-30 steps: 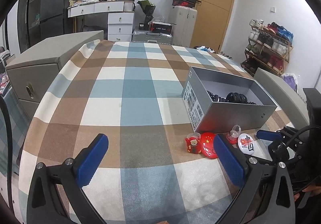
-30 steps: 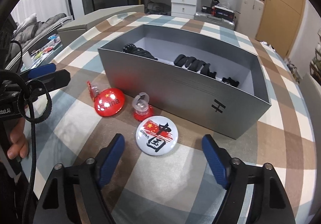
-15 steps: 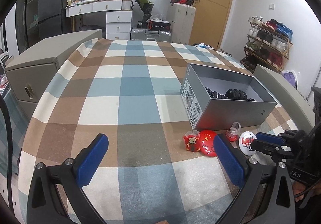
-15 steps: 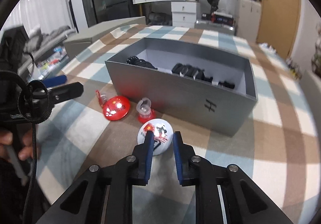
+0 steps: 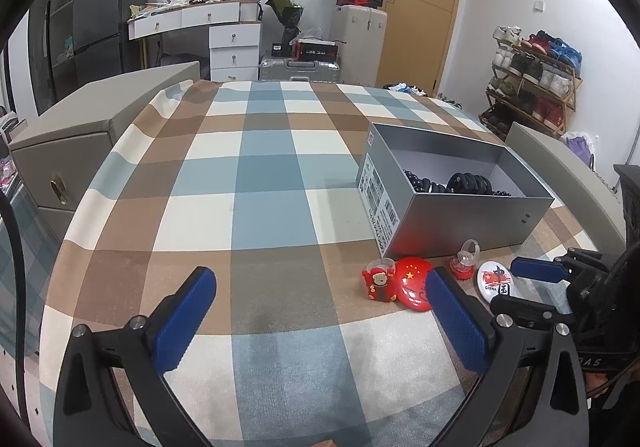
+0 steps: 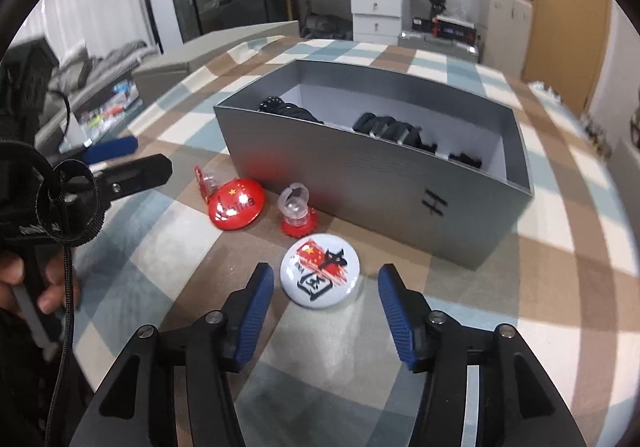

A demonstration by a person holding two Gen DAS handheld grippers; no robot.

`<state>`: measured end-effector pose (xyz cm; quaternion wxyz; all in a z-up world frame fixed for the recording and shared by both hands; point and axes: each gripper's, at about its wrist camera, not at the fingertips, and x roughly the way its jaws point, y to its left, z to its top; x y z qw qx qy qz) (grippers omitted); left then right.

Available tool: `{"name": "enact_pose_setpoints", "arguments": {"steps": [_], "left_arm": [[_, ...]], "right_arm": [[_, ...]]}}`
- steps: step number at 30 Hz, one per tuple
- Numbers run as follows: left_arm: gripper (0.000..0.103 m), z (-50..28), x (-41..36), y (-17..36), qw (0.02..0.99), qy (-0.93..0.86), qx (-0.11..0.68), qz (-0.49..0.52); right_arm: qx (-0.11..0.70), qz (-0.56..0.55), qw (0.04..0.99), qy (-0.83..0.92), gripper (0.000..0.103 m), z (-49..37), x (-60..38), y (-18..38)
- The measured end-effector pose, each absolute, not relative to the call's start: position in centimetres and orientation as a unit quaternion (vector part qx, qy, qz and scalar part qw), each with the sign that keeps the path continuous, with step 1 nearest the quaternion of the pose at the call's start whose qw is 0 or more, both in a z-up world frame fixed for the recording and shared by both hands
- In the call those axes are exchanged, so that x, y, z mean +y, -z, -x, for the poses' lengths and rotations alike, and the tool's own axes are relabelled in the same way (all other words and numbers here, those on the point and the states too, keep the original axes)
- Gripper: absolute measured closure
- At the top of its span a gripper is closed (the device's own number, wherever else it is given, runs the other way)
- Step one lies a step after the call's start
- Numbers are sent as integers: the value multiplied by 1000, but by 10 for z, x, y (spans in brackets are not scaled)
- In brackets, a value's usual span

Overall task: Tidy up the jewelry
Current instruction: 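Close right gripper on the edge of the white badge, then close left gripper on the small red figure trinket while right gripper holds the white badge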

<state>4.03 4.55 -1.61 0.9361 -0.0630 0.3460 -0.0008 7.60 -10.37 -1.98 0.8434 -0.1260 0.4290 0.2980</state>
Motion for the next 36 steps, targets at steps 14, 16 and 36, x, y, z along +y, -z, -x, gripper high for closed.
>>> {"name": "enact_pose_setpoints", "arguments": {"steps": [14,16,36], "left_arm": [[1,-40,46,16,936,2,347,65],[1,-41,45,16,935,2,348,64],[55,-58,14,27,907,65,416,2]], "right_arm": [[419,145,847,-293,62,-76,-100,22],[419,138,848,-294,62,-76,-104,21],[406,59,857,-312,62,-75,-135,7]]}}
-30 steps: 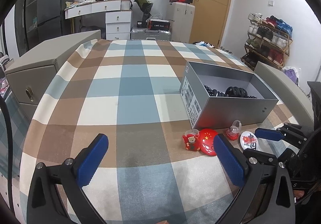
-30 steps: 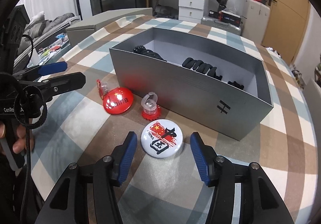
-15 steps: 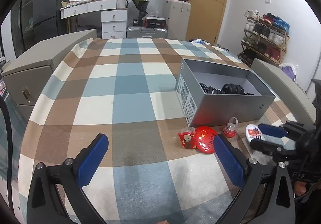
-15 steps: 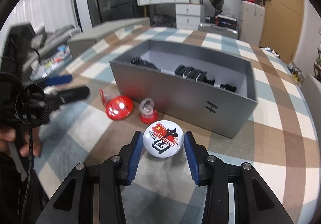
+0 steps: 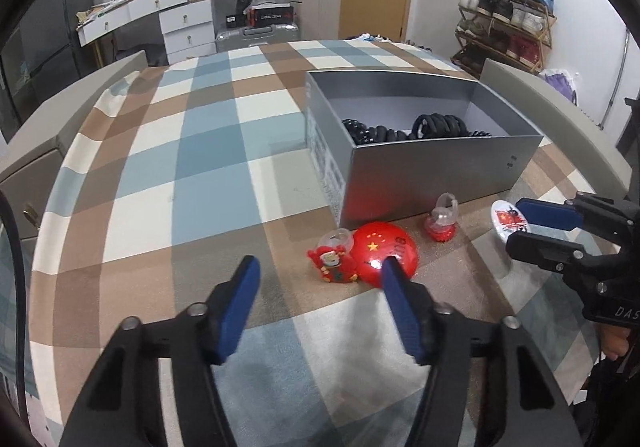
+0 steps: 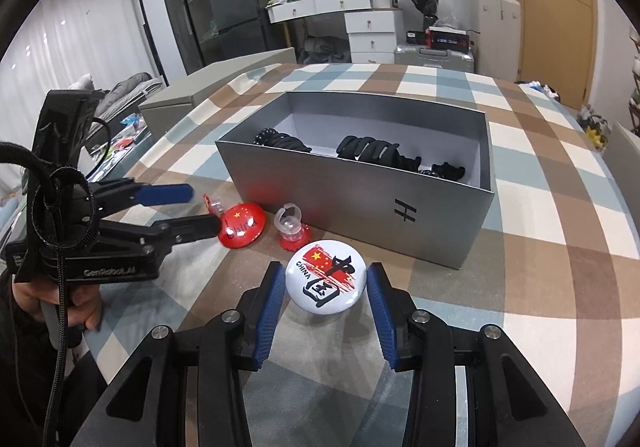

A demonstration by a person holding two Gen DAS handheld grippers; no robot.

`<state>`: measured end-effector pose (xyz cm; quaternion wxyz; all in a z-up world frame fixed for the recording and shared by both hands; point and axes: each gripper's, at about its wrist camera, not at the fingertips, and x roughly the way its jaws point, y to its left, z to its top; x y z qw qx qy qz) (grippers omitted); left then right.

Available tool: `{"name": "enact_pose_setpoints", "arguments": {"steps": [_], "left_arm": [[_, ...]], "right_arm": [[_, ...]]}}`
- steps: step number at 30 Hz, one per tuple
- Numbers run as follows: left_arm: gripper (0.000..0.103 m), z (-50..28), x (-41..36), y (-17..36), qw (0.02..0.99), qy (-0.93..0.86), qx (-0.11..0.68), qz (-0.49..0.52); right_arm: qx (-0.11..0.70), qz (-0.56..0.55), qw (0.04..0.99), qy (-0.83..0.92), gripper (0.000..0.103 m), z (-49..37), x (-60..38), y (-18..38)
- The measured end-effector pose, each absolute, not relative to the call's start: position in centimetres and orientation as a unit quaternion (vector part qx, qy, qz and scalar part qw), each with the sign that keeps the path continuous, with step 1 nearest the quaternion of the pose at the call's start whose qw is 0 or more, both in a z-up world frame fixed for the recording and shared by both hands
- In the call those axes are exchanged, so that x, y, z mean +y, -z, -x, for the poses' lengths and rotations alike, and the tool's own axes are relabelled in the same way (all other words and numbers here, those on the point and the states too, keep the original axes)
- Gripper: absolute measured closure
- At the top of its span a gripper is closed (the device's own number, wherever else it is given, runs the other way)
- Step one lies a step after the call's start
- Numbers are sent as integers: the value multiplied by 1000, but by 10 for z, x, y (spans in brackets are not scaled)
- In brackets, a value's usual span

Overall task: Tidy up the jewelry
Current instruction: 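Close left gripper on the small red figure trinket while right gripper holds the white badge, then lift the red trinket with left gripper while right gripper sets the badge face-down and regrasps it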

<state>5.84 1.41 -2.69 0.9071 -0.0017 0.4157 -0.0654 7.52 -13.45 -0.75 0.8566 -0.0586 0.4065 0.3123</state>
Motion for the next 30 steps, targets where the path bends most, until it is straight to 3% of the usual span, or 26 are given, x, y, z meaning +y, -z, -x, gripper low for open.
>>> {"name": "enact_pose_setpoints", "arguments": {"steps": [1,3,6,8,13,15,17,24,30], "left_arm": [[57,-59,13,27,905,74,418,7],[69,-60,11,28,902,88,423,13],[84,-59,7,27,901,96,422,12],[88,-58,6,26,902,97,421,11],[90,-58,7,26,901,96,422,18],[90,-58,9,26,903,92,420,21],[90,-57,10,24,905,90,415,24],[90,-54,16,22,911,87,401,34],[90,-54,19,20,913,85,396,39]], "right_arm": [[406,58,857,-312,62,-75,-135,7],[409,57,855,-314,79,-75,-135,8],[412,54,854,-313,78,-76,-136,9],[415,56,853,-313,78,-76,-135,10],[421,51,848,-319,76,-77,-134,11],[424,58,846,-318,65,-77,-131,13],[430,71,843,-316,60,-77,-126,16],[427,133,840,-308,54,-71,-108,20],[423,154,839,-306,62,-70,-104,21]]}}
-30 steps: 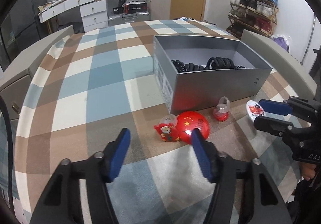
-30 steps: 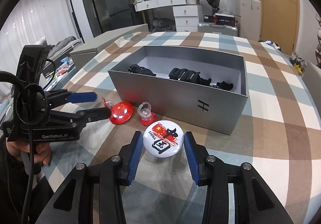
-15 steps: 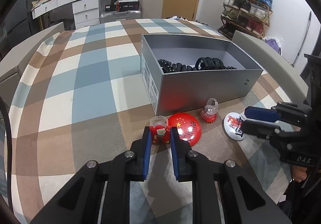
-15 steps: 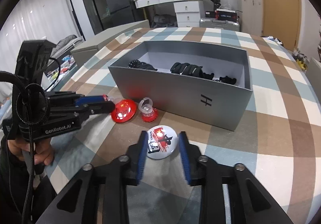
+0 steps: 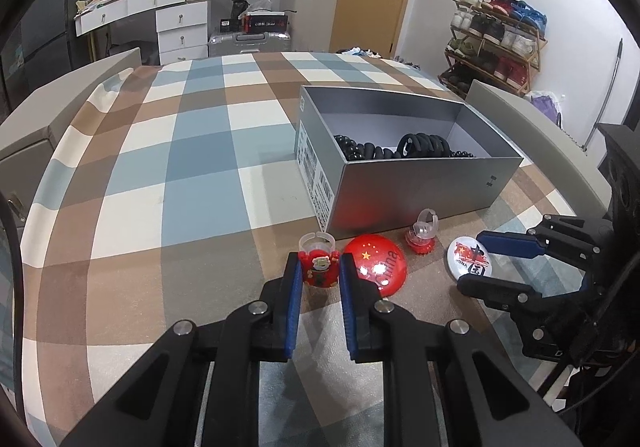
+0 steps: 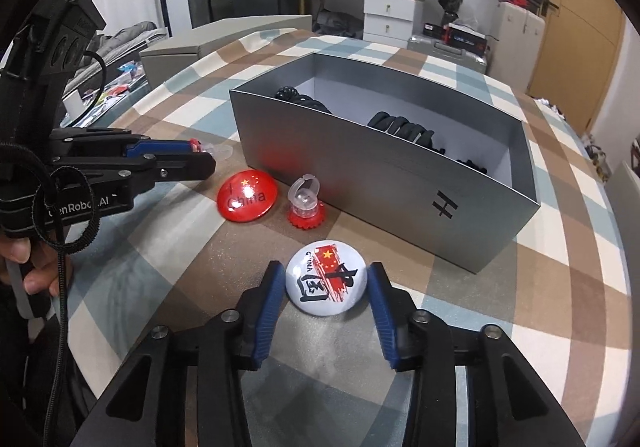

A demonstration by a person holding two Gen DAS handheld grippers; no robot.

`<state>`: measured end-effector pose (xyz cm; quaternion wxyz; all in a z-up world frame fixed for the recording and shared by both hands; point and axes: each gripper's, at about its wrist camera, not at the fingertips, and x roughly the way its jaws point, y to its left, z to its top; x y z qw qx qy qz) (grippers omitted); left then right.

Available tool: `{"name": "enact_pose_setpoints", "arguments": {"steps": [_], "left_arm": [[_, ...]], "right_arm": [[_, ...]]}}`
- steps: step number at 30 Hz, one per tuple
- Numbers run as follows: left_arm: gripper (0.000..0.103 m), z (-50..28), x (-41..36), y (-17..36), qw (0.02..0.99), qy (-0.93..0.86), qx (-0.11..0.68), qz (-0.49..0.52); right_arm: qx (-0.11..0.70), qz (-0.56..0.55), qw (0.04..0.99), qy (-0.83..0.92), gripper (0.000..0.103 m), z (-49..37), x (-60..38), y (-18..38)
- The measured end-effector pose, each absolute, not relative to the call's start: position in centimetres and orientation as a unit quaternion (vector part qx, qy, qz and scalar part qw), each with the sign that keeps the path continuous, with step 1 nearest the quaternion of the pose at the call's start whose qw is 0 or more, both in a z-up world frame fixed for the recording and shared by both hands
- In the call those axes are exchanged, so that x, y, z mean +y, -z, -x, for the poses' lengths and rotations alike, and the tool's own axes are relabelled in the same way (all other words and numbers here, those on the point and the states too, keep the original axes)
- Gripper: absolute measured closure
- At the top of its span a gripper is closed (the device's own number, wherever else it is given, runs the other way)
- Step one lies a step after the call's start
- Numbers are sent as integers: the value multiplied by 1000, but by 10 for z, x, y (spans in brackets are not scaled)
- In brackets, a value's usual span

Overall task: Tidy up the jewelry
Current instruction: 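Lift the red trinket with left gripper while right gripper sets the badge face-down and regrasps it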

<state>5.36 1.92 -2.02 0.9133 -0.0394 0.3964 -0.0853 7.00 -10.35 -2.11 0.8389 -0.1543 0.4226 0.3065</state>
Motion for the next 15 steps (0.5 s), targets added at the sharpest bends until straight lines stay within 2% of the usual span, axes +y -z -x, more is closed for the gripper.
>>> {"name": "enact_pose_setpoints", "arguments": {"steps": [5,15], "left_arm": [[90,-50,20,14,919,84,382,43],[90,-46,15,-6,935,80,342,43]], "right_arm": [[423,130,841,-311,62,-73,-110,18],[373,67,869,-319,62,-71,-132,-19]]}}
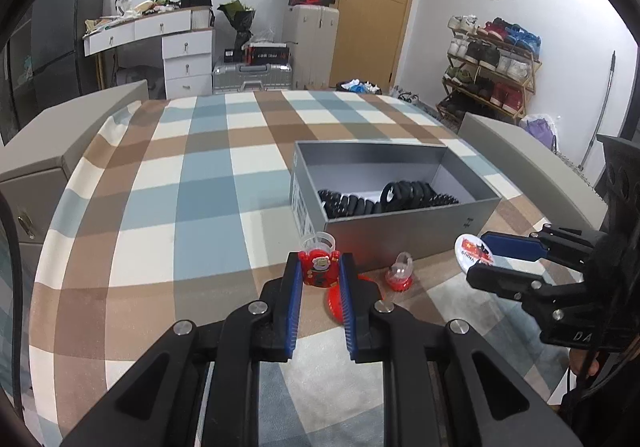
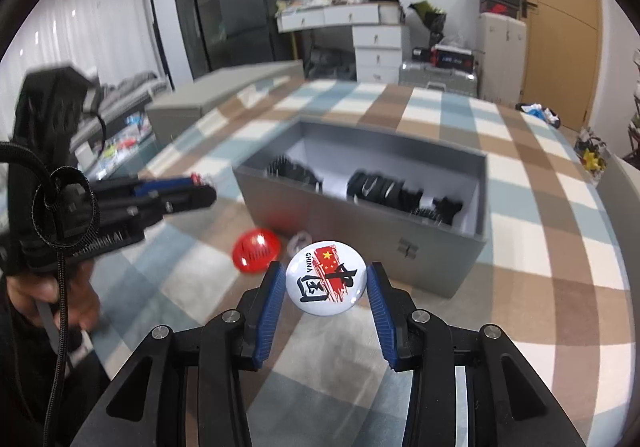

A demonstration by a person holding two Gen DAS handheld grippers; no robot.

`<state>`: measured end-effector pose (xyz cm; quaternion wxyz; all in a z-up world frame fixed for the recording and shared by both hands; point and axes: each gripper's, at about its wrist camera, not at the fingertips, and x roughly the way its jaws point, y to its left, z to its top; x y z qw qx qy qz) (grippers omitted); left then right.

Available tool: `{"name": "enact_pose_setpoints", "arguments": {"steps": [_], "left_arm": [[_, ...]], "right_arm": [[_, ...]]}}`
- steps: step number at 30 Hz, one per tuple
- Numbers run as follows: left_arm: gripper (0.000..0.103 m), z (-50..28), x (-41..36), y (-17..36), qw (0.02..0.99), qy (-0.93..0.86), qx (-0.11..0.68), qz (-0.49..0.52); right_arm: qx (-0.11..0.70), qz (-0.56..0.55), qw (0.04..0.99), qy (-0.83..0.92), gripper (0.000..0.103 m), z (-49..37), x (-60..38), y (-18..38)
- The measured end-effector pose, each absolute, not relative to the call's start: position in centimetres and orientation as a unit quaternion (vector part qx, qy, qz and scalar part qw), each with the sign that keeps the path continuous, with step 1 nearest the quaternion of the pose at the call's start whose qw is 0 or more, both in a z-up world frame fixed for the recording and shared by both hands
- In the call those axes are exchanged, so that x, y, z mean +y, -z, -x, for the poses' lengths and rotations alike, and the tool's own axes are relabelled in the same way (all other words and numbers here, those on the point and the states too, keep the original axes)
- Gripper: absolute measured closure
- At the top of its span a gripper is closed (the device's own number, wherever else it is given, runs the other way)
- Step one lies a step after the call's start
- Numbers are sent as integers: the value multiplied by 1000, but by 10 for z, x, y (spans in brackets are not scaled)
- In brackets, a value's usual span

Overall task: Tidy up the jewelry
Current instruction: 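Lift the red trinket with left gripper while right gripper sets the badge face-down and regrasps it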

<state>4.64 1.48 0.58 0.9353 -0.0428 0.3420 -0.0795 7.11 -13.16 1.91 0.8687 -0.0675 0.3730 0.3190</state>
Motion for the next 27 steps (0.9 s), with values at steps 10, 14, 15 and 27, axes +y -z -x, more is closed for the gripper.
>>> {"name": "enact_pose_setpoints", "arguments": {"steps": [10,14,15,27], "left_arm": [[90,-62,7,-12,939,78,332,41],[90,-62,7,-12,939,77,333,41],[90,-63,8,-12,939,77,333,41],[90,-53,20,-14,943,69,322,51]], "right_arm": [[378,30,871,-312,92,-92,-143,-32],[395,44,854,-335,89,-80,-137,-16],[404,46,846,-346,82,-78,-133,-11],[429,138,816,-363,54,-56,-93,16]]}}
